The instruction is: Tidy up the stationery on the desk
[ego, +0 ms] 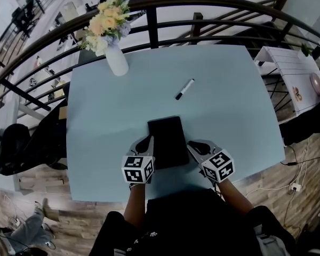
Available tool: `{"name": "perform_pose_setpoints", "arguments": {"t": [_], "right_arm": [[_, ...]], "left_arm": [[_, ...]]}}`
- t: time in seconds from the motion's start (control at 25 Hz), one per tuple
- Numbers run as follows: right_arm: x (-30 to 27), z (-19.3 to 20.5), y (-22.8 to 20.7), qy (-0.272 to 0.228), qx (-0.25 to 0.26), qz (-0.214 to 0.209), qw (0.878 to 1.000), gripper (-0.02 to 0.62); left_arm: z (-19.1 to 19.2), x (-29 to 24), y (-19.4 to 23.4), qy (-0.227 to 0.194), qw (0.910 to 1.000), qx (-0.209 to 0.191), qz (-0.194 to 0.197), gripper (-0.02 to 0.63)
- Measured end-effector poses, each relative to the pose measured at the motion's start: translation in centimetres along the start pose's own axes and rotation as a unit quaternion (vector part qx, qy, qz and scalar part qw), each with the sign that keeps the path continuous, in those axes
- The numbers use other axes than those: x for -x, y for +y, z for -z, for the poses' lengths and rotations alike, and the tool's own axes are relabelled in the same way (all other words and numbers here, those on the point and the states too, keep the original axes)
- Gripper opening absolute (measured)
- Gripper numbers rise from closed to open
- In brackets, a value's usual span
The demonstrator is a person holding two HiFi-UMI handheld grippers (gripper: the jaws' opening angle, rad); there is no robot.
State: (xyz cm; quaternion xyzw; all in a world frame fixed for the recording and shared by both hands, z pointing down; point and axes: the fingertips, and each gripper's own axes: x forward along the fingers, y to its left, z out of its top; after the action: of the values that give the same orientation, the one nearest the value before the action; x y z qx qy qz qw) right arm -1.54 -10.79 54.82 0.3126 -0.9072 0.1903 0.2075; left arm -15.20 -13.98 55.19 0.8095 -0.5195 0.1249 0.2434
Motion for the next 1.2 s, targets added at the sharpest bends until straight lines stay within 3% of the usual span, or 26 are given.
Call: {"name": "perform_pose_setpoints", "arguments": {"t": [0.08, 0.28, 0.44, 1.2], "right_arm": [[0.6, -1.5, -0.9, -0.033, -0.005, 0.019, 0.999, 0.008], [1.5, -3.9, -1.7, -0.092, -0.027, 0.043, 0.994, 0.008], [1.4, -4.4, -2.3, -0.104, -0.038, 0.057, 0.992, 0.006], [-3.1, -10.2, -11.0, -0.151, -0.118, 0.149, 0.97, 0.008]], "left_arm": [[-1.6, 0.7, -1.0, -0.033, 0.9993, 0.002, 0.015, -0.006], [-3.9, 2.1, -3.7, -0.077, 0.9954, -0.027, 0.051, -0.007], [-4.3, 2.2, -4.3, -0.075, 0.9951, -0.046, 0.045, -0.006], [-6.3, 3.4, -1.2, -0.09, 0.9937, -0.056, 0.035, -0.008]]}}
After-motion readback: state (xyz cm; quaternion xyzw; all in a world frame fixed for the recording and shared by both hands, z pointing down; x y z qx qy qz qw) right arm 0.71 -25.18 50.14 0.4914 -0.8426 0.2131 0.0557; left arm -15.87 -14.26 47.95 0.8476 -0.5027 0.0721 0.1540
